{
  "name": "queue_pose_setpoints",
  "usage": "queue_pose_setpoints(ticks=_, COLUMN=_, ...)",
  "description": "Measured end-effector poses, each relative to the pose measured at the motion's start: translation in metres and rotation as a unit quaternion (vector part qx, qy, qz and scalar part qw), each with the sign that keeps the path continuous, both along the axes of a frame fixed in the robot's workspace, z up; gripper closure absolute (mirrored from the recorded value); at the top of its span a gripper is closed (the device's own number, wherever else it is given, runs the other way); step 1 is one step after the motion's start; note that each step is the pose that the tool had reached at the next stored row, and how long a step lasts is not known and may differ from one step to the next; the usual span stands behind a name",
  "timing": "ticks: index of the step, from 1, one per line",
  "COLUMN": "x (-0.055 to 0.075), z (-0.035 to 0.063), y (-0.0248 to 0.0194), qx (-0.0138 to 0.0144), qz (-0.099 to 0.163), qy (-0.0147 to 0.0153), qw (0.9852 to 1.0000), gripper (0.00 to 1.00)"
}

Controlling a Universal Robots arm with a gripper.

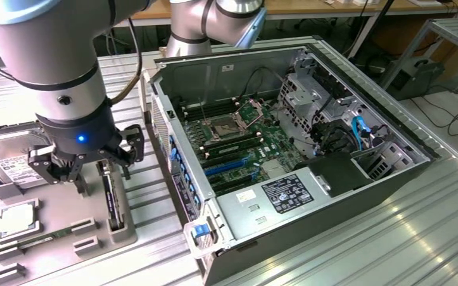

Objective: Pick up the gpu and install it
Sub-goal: 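Pick up the gpu and move the gpu toward the slot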

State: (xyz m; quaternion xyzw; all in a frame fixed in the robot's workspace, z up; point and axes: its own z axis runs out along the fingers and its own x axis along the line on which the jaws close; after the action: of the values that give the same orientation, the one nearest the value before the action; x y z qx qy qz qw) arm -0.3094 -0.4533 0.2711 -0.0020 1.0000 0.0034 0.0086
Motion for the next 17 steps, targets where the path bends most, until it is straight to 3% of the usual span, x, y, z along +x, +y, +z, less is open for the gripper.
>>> queue_pose_setpoints(ticks=3, x=0.000, z=-0.0055, y=0.0002, qx=0.0000, qz=-0.001, qy=0.0004, qw=1.0000, gripper=0.26)
queue_pose_setpoints(ticks=4, x=0.000, z=-0.0187, y=0.0003, qx=0.0001, qz=-0.004, qy=0.0008, qw=1.0000, gripper=0.26)
queue_pose_setpoints(ticks=7, x=0.000, z=-0.0283, y=0.0008, qx=0.0000, qz=-0.007, qy=0.0014, qw=1.0000, gripper=0.26)
queue_pose_setpoints(ticks=8, x=0.000, z=-0.0407, y=0.0015, qx=0.0000, qz=-0.011, qy=0.0022, qw=0.9999, gripper=0.26)
queue_pose_setpoints(ticks=9, x=0.000, z=-0.0488, y=0.0017, qx=-0.0001, qz=-0.011, qy=0.0035, qw=0.9999, gripper=0.35)
queue_pose_setpoints(ticks=10, x=0.000, z=-0.0496, y=0.0082, qx=-0.0001, qz=-0.011, qy=0.0035, qw=0.9999, gripper=0.47)
queue_pose_setpoints(ticks=13, x=0.000, z=-0.0507, y=0.0083, qx=0.0000, qz=-0.012, qy=0.0034, qw=0.9999, gripper=0.58)
queue_pose_setpoints(ticks=14, x=0.001, z=-0.0507, y=0.0083, qx=0.0000, qz=-0.011, qy=0.0034, qw=0.9999, gripper=0.72)
queue_pose_setpoints(ticks=17, x=0.001, z=-0.0491, y=0.0083, qx=0.0006, qz=-0.012, qy=0.0035, qw=0.9999, gripper=0.72)
